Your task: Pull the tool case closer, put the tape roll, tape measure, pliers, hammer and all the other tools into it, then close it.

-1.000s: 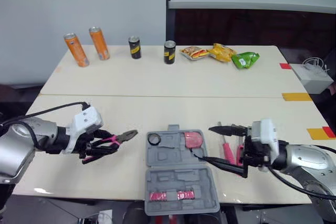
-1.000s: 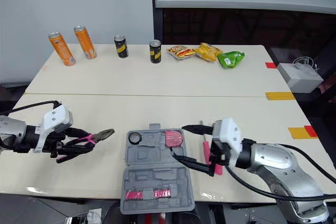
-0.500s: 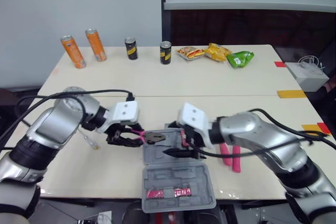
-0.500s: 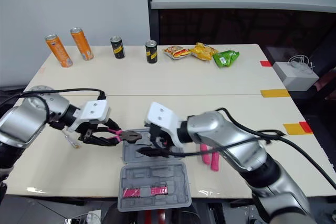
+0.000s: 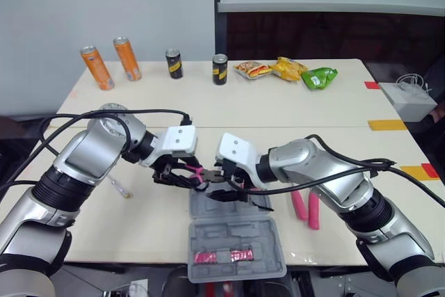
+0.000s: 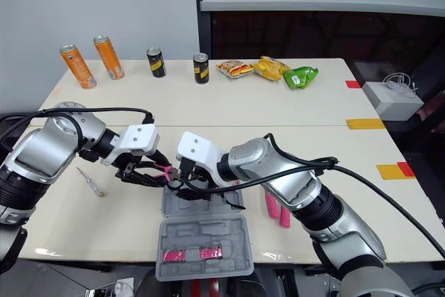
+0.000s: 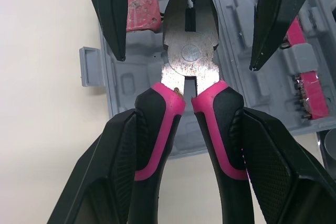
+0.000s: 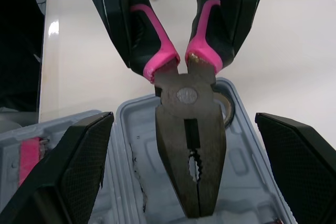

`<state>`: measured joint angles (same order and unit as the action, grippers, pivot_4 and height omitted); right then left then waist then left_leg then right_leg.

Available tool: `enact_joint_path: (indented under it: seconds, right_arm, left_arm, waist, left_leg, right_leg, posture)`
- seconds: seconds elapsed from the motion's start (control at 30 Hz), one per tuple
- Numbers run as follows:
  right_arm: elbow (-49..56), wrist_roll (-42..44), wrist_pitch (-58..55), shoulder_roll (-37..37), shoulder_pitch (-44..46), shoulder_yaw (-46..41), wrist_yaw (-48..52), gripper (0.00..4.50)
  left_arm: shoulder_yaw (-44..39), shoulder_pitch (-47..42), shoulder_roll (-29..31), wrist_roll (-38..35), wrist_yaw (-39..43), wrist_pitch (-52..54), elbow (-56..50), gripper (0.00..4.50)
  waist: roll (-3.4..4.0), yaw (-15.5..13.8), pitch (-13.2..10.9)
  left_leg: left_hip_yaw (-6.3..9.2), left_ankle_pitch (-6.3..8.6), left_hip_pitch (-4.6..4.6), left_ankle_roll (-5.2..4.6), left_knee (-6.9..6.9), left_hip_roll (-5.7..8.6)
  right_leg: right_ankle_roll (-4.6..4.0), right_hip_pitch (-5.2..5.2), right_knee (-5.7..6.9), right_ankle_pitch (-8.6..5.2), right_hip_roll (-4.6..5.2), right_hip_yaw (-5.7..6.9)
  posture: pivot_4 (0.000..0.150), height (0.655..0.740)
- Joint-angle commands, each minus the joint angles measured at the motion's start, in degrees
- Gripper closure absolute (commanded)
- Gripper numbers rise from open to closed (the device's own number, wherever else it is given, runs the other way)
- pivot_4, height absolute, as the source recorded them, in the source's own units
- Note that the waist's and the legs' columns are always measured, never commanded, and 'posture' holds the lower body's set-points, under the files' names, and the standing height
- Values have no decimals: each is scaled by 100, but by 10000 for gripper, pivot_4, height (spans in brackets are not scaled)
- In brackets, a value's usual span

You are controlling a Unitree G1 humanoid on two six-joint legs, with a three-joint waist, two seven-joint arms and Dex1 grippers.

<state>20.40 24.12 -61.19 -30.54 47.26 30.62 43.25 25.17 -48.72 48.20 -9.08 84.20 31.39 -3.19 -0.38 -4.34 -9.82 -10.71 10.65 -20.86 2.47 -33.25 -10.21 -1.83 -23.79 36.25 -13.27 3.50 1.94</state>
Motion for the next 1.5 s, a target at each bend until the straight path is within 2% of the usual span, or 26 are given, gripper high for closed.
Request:
enact_joint_path:
  seconds: [0.03, 0.1, 0.53, 0.77, 0.9, 1.03, 1.07, 1.17, 1.37, 1.47, 1.5]
  right_arm:
    - [54, -46, 26, 72, 156, -133, 58, 8710]
    - [66, -23, -10, 122, 164, -181, 72, 14995]
    - [62, -79, -83, 194, 161, -225, 123, 14995]
    - [21, -127, -86, 220, 134, -199, 150, 35316]
    - [53, -121, -110, 217, 114, -223, 162, 35262]
    - [121, -120, -84, 83, 38, -259, 213, 35262]
    - [150, -117, -70, 27, 3, -279, 232, 35262]
    - [338, -92, 41, -313, -205, -401, 368, 35262]
    - [860, 54, 213, -1259, -747, -770, 785, 35262]
    - [1042, 89, 303, -1706, -1001, -946, 1008, 35263]
    - [1060, 69, 354, -1817, -1063, -968, 1066, 35263]
  left_arm:
    - [-87, -119, 74, 51, 114, -8, -162, 21108]
    - [-84, -109, 85, 59, 118, -15, -183, 21108]
    - [-95, -71, 128, 54, 129, 33, -301, 21108]
    - [-66, -52, 147, 59, 134, 57, -358, 21108]
    - [-100, -12, 132, 16, 107, 55, -399, 21108]
    - [-508, 137, -142, -450, -210, 565, -450, 21108]
    - [-599, 200, -189, -507, -292, 634, -491, 10841]
    - [-1255, 735, -392, -1057, -673, 954, -870, 1223]
    - [-2868, 2441, -517, -2386, -1211, 1528, -1832, 0]
    - [-3643, 3390, -616, -2803, -1422, 1329, -2121, 0]
    - [-3931, 3709, -782, -2931, -1340, 961, -2071, 0]
  waist:
    - [0, -2, 0]
    - [0, -4, 0]
    - [0, -3, 0]
    - [0, -3, 0]
    - [0, -3, 0]
    - [0, -5, 0]
    - [0, -6, 0]
    - [0, -12, -1]
    - [2, 22, -2]
    - [4, 12, -4]
    - [4, 5, -3]
  left_leg:
    - [0, -1, 0, 1, 0, 0]
    - [1, -2, 0, 2, -5, 0]
    - [2, -2, -1, 2, -12, -1]
    - [4, -2, 0, 2, -20, -2]
    - [5, -2, 0, 2, -27, -3]
    - [6, -2, 0, 2, -31, -2]
    - [7, -2, -2, 2, -34, -2]
    - [10, -2, -6, 2, -38, -2]
    - [12, 0, -25, 3, -36, -10]
    - [11, 1, -22, 4, -35, -17]
    - [11, 1, -22, 4, -35, -19]
  right_leg:
    - [-1, 0, 1, 1, 0, 0]
    - [-2, 0, 3, 1, 0, 0]
    - [-3, 0, 9, 2, 0, 0]
    - [-3, 0, 17, 2, 0, 0]
    - [-4, 0, 26, 2, 0, 0]
    - [-4, 0, 29, 2, 1, -1]
    - [-4, 0, 29, 2, 1, -1]
    - [-5, 0, 29, 3, 2, 1]
    - [-6, 0, 29, 2, -5, 2]
    - [-12, 1, 29, -2, -9, 2]
    - [-13, 1, 26, -2, -12, 2]
  posture:
    - [1500, 7400]
    - [1500, 7400]
    - [1500, 7400]
    - [1500, 7400]
    - [1500, 7400]
    - [1500, 7400]
    - [1500, 7400]
    - [1500, 7400]
    - [1500, 7400]
    - [1500, 7400]
    - [1500, 7400]
